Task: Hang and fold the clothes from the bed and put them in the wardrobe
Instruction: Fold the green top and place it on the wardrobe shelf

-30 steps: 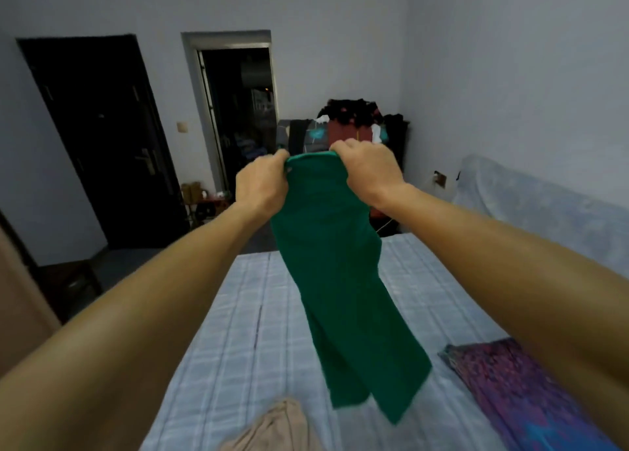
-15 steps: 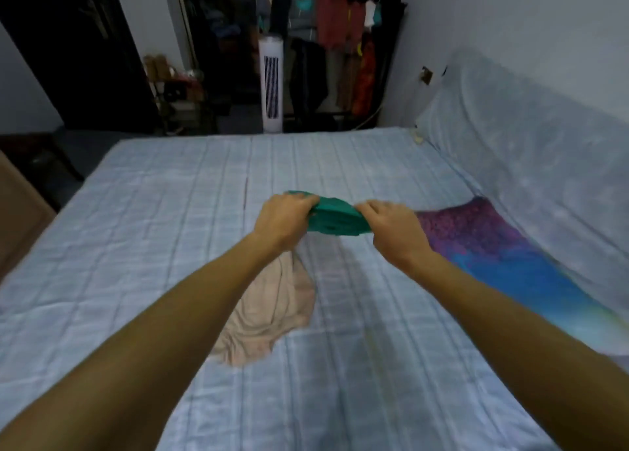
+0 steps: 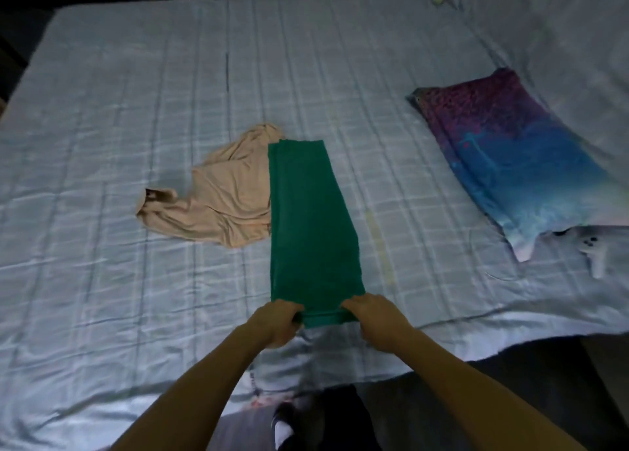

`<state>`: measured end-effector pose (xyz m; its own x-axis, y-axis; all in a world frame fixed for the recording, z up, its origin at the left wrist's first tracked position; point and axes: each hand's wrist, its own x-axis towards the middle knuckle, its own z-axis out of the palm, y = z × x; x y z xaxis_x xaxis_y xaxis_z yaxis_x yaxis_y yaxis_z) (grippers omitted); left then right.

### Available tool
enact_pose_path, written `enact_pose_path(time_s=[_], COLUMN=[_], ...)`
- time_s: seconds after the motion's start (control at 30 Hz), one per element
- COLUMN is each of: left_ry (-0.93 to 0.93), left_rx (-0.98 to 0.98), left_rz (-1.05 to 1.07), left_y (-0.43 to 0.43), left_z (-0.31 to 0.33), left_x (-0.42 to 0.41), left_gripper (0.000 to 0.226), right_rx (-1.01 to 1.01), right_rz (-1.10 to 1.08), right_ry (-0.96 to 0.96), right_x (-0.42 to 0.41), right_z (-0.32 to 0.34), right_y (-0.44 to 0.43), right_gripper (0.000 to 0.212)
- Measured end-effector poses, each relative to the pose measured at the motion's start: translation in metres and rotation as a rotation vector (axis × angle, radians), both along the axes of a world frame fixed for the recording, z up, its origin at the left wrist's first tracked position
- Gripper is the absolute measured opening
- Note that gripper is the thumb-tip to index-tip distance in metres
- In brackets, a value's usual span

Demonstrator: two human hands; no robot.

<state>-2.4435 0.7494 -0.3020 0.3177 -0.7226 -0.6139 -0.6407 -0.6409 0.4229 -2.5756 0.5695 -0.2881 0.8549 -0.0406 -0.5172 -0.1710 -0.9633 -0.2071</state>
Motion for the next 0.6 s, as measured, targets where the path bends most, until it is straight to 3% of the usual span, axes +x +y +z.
enact_pose_path(time_s=[0.07, 0.13, 0.23, 0.3, 0.4, 0.5, 0.6], left_ry=[-0.043, -0.151, -0.37, -0.47, -0.458, -0.361, -0.391], left_rx=[-0.003, -0.083, -0.385, -0.515, -0.484, -0.377, -0.239], left_rz=[0.012, 0.082, 0.286, 0.385, 0.385, 0.265, 0.056], left_y=[-0.01, -0.025, -0.049, -0.059, -0.063, -0.053, -0.043], left_z=[-0.004, -0.006, -0.01, -0.014, -0.035, -0.084, -0.142], left_x=[0.013, 0.036, 0.08, 0.101, 0.107, 0.088, 0.07], left_gripper=[0.024, 0.021, 0.022, 0.028, 0.037, 0.041, 0.054], right_rx=[-0.004, -0.077, -0.174, -0.171, -0.147, -0.085, -0.084], right_rz=[-0.023, -0.068, -0.259, -0.316, -0.162, -0.003, -0.018], right_ry=[-0.061, -0.274, -0.452, -0.435, -0.375, -0.228, -0.11], right_x=[0.012, 0.036, 0.078, 0.101, 0.112, 0.098, 0.093], right_z=[-0.004, -0.011, -0.018, -0.026, -0.064, -0.113, -0.152], right_y=[-0.009, -0.022, -0.041, -0.049, -0.053, -0.041, -0.036], right_gripper=[0.055, 0.053, 0.067, 0.081, 0.088, 0.083, 0.082])
